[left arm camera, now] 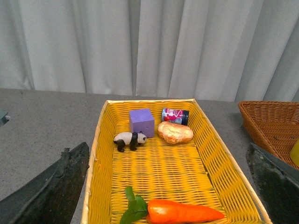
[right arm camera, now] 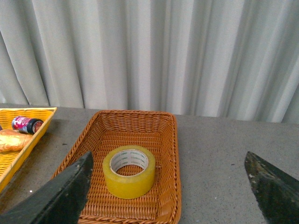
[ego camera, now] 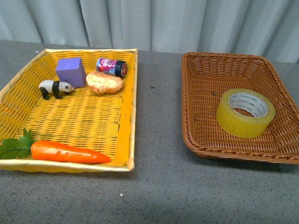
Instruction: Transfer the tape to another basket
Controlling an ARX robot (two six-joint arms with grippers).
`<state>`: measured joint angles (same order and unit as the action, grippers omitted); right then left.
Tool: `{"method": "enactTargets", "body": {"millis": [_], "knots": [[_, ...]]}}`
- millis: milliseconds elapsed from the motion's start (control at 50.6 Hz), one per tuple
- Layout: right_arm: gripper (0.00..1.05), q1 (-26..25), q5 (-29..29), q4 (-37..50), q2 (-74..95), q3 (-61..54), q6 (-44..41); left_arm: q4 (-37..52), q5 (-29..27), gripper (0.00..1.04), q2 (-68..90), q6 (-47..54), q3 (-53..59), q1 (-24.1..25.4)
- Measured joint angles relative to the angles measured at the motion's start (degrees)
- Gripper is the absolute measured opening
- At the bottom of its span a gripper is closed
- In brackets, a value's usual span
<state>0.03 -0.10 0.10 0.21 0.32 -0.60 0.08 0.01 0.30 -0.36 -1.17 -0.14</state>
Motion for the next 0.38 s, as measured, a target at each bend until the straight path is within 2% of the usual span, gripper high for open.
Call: {"method": "enactTargets", "body": {"millis": [59,376], "knots": [[0.96,0.00,0.00,0.00,0.00,0.00,0.02,0.00,0.00,0.97,0.00,0.04,0.00,0.00],[0.96,0.00,0.00,0.00,0.00,0.00,0.02,0.00,0.00,0.98,0.00,0.04,0.00,0.00]]}}
